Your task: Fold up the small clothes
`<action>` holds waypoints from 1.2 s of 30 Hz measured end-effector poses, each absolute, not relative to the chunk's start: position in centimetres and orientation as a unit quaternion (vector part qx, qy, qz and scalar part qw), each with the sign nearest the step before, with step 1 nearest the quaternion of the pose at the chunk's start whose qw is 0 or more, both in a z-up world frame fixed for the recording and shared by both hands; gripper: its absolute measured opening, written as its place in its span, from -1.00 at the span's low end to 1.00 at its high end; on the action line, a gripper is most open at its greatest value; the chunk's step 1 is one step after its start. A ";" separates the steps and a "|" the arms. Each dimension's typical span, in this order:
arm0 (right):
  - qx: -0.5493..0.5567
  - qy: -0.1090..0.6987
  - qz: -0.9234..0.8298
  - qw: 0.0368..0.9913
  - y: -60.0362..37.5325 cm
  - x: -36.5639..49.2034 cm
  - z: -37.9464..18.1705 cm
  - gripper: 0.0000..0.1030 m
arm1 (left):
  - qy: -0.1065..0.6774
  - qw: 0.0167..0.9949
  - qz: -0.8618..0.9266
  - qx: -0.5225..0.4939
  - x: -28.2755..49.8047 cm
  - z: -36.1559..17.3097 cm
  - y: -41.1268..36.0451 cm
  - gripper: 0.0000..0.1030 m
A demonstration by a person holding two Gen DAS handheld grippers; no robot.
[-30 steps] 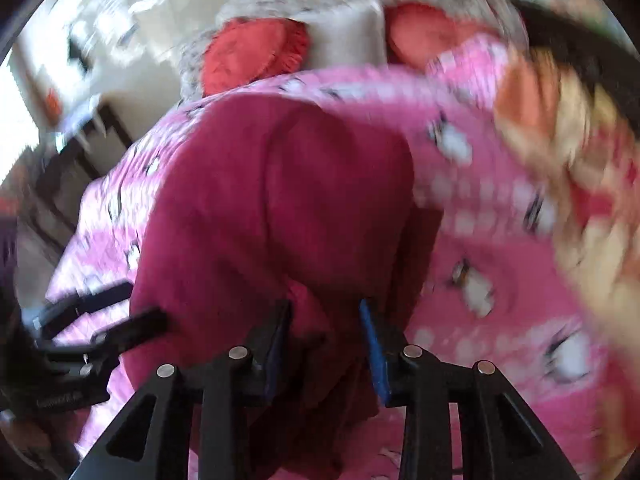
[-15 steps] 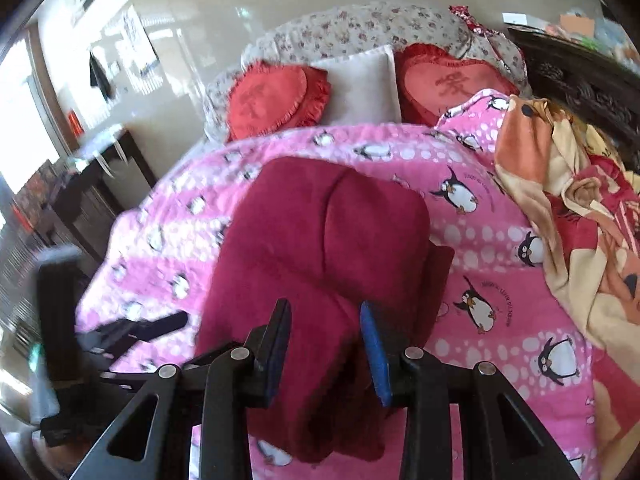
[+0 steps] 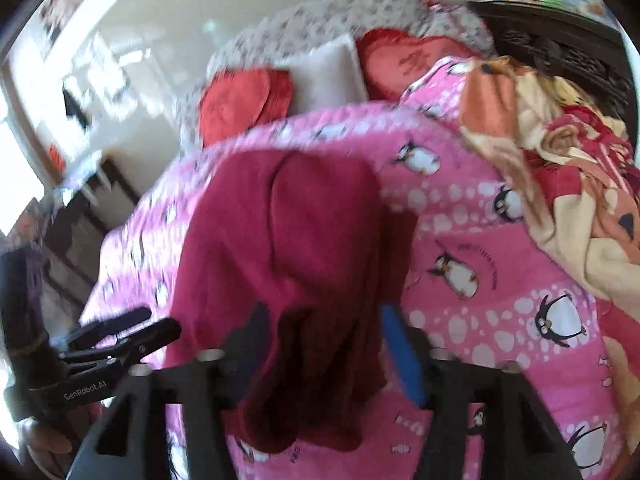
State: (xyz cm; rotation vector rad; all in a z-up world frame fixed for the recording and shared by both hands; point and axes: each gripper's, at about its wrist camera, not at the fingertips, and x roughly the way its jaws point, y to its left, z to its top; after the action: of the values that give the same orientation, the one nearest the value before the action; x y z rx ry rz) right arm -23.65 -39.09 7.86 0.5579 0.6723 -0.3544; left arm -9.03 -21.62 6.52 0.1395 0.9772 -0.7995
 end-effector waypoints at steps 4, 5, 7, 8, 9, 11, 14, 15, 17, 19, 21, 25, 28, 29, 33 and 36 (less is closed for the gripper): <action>0.325 0.333 -0.132 0.875 -41.5 -21.6 5.7 0.55 | 0.483 0.784 -0.389 0.017 -6.8 5.3 -22.1 0.43; 0.335 0.338 -0.128 0.870 -42.0 -21.3 5.0 0.55 | 0.489 0.779 -0.392 0.016 -6.5 5.0 -22.5 0.43; 0.357 0.344 -0.116 0.861 -42.9 -20.5 3.6 0.55 | 0.495 0.772 -0.399 0.020 -6.2 4.4 -23.2 0.44; 0.371 0.341 -0.106 0.857 -43.4 -20.1 2.9 0.56 | 0.493 0.771 -0.404 0.022 -6.2 4.2 -23.6 0.49; 0.381 0.337 -0.102 0.855 -43.8 -19.9 2.4 0.61 | 0.488 0.770 -0.409 0.022 -6.2 4.0 -24.1 0.54; 0.385 0.324 -0.100 0.858 -44.2 -19.4 1.9 0.67 | 0.489 0.766 -0.417 0.019 -6.0 3.5 -24.8 0.60; 0.381 0.320 -0.088 0.863 -44.2 -18.7 1.8 0.71 | 0.500 0.755 -0.423 0.008 -5.6 2.6 -25.9 0.65; 0.377 0.320 -0.085 0.865 -44.1 -18.6 1.9 0.63 | 0.503 0.753 -0.424 0.005 -5.4 2.4 -26.0 0.66; 0.368 0.323 -0.084 0.868 -43.8 -18.2 2.3 0.27 | 0.504 0.749 -0.431 0.007 -5.5 2.6 -26.3 0.55; 0.350 0.326 -0.087 0.874 -43.2 -18.4 3.4 -0.05 | 0.502 0.747 -0.435 0.013 -5.6 3.2 -26.2 0.34; 0.356 0.318 -0.080 0.875 -43.1 -18.8 4.4 -0.32 | 0.501 0.743 -0.444 0.011 -6.0 4.3 -25.5 -0.01; 0.355 0.305 -0.050 0.882 -40.9 -19.5 7.6 -0.35 | 0.486 0.753 -0.442 0.038 -7.9 7.7 -22.9 -0.06; 0.354 0.318 -0.029 0.879 -38.4 -19.5 9.6 -0.35 | 0.494 0.754 -0.430 0.050 -9.2 9.6 -19.8 -0.06; 0.354 0.320 -0.023 0.878 -37.7 -19.6 10.0 -0.35 | 0.499 0.752 -0.428 0.047 -9.4 9.9 -18.8 -0.06; 0.324 0.348 -0.010 0.880 -34.1 -19.8 9.8 -0.23 | 0.508 0.759 -0.405 0.046 -10.8 9.0 -15.1 -0.04; 0.280 0.408 -0.055 0.867 -32.3 -19.4 7.1 -0.07 | 0.527 0.764 -0.359 0.099 -11.7 5.1 -14.5 0.00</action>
State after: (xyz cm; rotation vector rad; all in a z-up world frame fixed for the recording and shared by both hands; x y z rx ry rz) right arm -19.36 -32.30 7.13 0.5854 0.8540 -0.1150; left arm -11.66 -14.54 5.08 0.2148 1.1457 -0.7809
